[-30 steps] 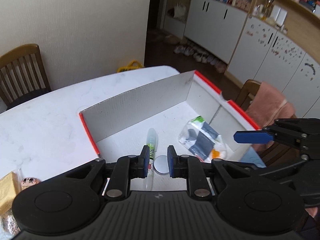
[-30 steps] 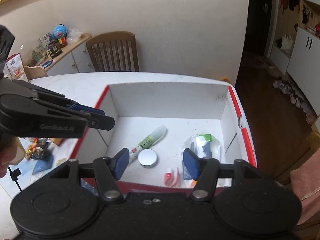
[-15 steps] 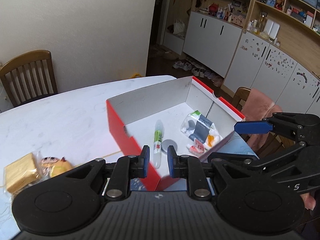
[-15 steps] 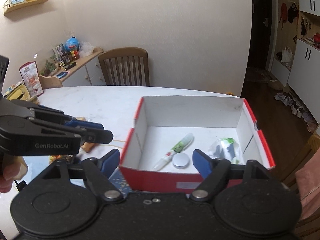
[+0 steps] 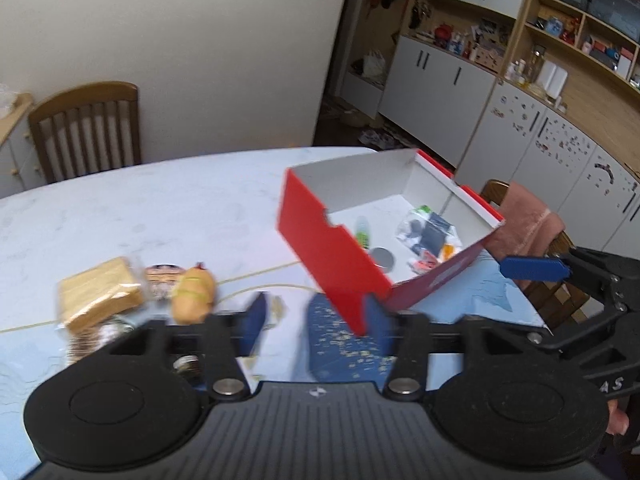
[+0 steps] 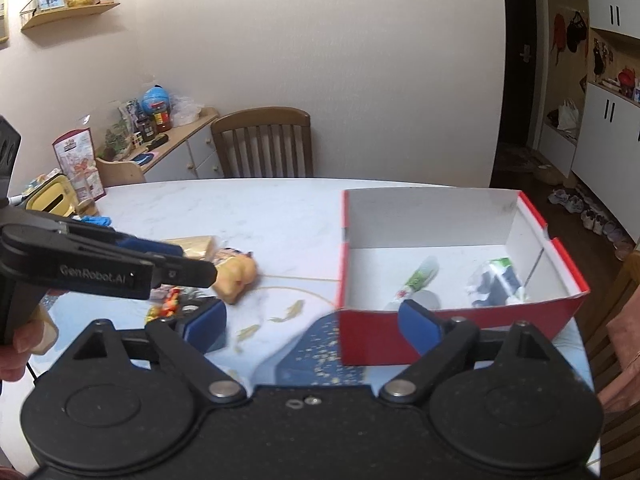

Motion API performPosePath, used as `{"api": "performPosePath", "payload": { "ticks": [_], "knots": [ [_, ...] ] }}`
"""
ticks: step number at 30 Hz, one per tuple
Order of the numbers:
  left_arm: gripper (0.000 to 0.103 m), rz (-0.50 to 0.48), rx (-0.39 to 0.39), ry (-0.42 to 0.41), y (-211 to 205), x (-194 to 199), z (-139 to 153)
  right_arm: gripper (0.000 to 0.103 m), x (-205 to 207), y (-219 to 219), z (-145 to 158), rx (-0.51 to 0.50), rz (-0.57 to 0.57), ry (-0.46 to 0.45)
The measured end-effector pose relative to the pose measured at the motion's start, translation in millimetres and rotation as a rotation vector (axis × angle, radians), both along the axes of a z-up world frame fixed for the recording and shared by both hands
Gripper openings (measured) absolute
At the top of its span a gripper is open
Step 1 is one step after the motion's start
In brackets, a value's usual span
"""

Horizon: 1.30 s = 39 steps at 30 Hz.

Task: Organize objects
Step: 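Withdraw both tools from the box toward the bread and yellow toy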

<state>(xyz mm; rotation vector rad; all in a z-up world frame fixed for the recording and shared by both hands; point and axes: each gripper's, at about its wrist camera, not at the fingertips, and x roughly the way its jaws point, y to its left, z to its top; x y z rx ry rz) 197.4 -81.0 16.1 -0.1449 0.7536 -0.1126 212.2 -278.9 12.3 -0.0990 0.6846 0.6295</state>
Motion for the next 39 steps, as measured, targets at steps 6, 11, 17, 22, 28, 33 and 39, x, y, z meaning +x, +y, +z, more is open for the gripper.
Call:
{"api": "performPosePath", "payload": {
  "ticks": [6,11,17,22,28,33,39],
  "knots": [
    [0.075,0.028,-0.002,-0.024,36,-21,2,0.098,-24,30,-1,-0.002,0.025,-0.011],
    [0.083,0.051,0.023,-0.053,59,-37,3,0.102,-40,54,-2,-0.013,0.021,-0.036],
    [0.084,0.077,0.063,-0.042,89,-47,-5,0.102,-46,79,-7,-0.034,0.013,-0.029],
    [0.098,0.101,0.073,-0.034,113,-49,-17,0.102,-47,95,-14,-0.042,0.007,-0.007],
    [0.102,0.084,0.105,-0.068,134,-48,-29,0.102,-45,111,-23,-0.058,0.006,0.01],
    [0.102,0.013,0.105,-0.073,153,-36,-37,0.102,-39,123,-30,-0.078,0.0,0.019],
    [0.102,-0.041,0.112,-0.076,175,-15,-49,0.102,-27,134,-40,-0.093,-0.009,0.044]
  ]
}}
